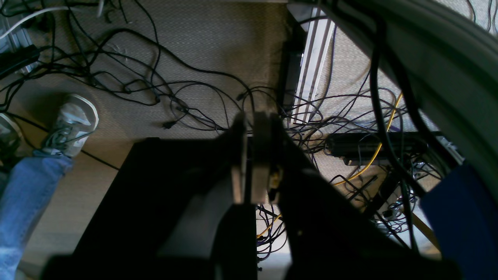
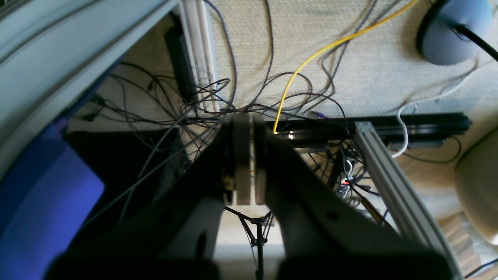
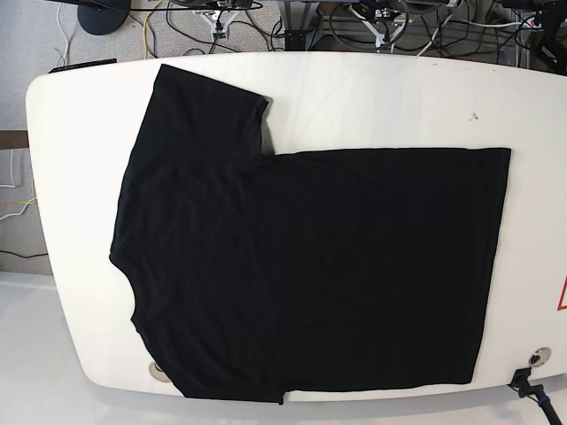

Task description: Fold the T-shirt properly

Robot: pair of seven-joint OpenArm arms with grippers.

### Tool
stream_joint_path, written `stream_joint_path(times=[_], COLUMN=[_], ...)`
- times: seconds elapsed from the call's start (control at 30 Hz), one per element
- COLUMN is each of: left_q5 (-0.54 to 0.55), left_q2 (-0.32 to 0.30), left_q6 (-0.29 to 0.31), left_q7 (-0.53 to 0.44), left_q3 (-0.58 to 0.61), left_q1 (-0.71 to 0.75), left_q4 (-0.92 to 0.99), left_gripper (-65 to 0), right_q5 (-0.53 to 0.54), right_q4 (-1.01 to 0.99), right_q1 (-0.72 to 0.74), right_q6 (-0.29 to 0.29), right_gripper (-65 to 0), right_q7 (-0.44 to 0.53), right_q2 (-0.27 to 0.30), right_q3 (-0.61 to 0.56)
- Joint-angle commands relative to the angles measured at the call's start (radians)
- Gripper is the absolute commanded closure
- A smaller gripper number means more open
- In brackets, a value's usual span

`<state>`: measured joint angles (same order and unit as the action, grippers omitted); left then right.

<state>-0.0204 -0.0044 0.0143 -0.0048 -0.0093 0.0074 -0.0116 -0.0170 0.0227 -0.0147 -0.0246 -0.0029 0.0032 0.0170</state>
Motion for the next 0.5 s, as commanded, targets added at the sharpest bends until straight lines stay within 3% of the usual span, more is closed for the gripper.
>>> stream_joint_path(times=[0.0,0.47], left_q5=[0.001,0.002], left_q2=[0.004,0.001], left_q6=[-0.001,-0.004], left_q7=[0.0,0.001], left_q3=[-0.004,0.001], left_q1=[0.007,0.004], left_q4=[-0.001,0.012], left_gripper=[-1.9,-1.2], right_q5=[-0.007,-0.01], right_q4=[0.009,0.011], right_q1=[-0.003,-0.02], right_q6=[-0.013,-0.013], right_gripper=[-3.2,-3.1], right_q7=[0.01,0.01], right_q2=[0.0,0.003], right_q3=[0.002,0.002])
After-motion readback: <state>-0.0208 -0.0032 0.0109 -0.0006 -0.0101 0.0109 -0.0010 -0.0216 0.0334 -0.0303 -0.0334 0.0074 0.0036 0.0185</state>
